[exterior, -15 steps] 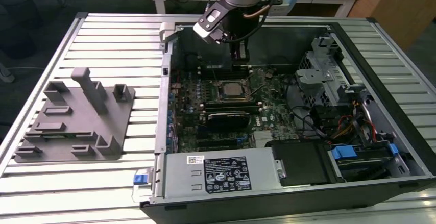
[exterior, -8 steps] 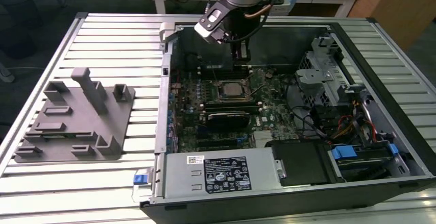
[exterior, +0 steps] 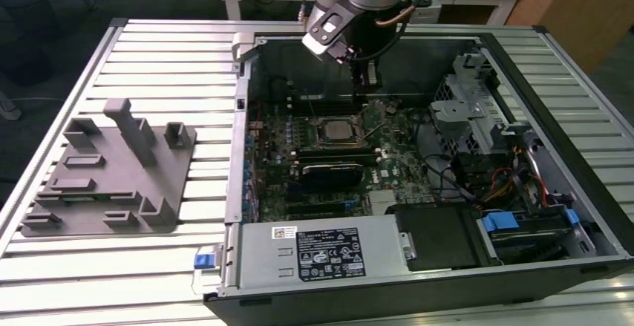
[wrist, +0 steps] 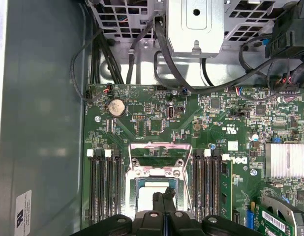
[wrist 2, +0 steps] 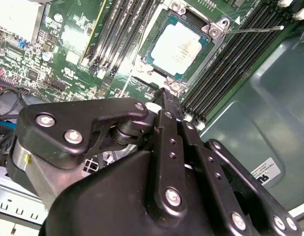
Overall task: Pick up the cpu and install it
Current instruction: 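Close the cpu cover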
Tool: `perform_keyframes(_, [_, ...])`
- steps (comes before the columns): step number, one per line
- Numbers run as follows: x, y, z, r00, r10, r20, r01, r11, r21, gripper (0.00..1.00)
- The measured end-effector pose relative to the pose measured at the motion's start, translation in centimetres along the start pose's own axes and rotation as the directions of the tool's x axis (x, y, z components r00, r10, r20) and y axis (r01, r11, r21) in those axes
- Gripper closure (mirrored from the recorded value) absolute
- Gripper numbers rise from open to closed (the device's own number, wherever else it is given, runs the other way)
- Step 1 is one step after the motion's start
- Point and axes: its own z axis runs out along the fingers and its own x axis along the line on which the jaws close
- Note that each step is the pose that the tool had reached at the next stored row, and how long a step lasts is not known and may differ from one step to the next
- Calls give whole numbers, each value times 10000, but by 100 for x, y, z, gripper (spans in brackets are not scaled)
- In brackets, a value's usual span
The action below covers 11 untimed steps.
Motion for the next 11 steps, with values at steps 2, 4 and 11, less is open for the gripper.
perform_keyframes(2, [0, 11, 1, 10000, 0, 0, 0, 10000, 0, 89])
perform_keyframes(4, [0, 23, 1, 10000, 0, 0, 0, 10000, 0, 89])
perform_keyframes(11, [-1, 30, 2, 10000, 0, 0, 0, 10000, 0, 89])
